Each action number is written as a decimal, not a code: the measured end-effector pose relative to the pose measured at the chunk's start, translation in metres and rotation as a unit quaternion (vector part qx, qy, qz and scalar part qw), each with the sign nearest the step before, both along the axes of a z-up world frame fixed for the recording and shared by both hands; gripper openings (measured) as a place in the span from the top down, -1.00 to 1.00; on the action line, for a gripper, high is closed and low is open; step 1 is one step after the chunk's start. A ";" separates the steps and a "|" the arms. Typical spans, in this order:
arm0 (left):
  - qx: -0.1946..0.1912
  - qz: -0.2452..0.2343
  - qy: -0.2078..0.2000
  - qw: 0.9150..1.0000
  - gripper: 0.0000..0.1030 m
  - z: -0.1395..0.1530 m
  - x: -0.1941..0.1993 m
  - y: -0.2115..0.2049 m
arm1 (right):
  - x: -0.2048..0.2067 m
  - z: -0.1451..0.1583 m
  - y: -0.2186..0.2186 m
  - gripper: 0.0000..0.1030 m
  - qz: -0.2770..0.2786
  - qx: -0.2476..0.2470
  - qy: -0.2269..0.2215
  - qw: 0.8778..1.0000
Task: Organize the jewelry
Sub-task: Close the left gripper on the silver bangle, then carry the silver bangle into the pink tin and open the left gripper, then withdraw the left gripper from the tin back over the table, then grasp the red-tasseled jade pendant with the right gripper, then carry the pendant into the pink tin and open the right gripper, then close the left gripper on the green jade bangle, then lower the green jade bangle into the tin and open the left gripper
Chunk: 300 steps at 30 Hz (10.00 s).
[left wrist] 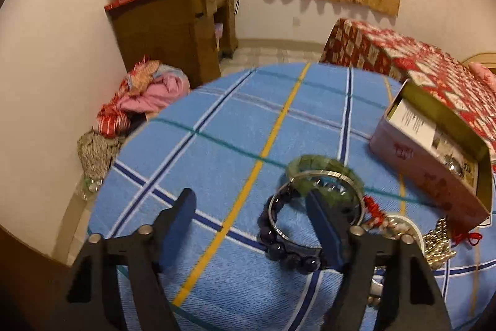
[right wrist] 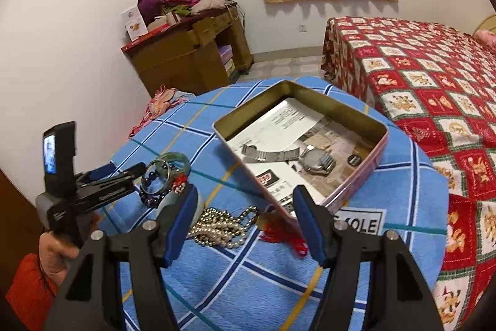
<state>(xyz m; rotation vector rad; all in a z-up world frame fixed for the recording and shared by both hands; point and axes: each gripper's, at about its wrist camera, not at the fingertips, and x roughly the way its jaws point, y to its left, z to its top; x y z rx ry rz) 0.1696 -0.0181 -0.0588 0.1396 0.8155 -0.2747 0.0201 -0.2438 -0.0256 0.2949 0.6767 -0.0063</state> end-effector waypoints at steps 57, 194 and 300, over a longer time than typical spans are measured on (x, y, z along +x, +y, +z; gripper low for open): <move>-0.090 -0.187 -0.057 0.977 0.88 0.060 -0.023 -0.134 | -0.040 0.002 -0.063 -0.30 -0.080 0.033 -0.020 0.996; -0.114 -0.062 -0.002 0.991 -0.40 0.018 -0.090 0.048 | 0.029 0.061 -0.031 0.73 0.096 0.119 -0.051 0.987; -0.103 -0.168 0.013 0.980 -0.23 0.057 0.023 -0.158 | -0.071 0.006 -0.110 -0.37 -0.064 0.153 -0.065 0.984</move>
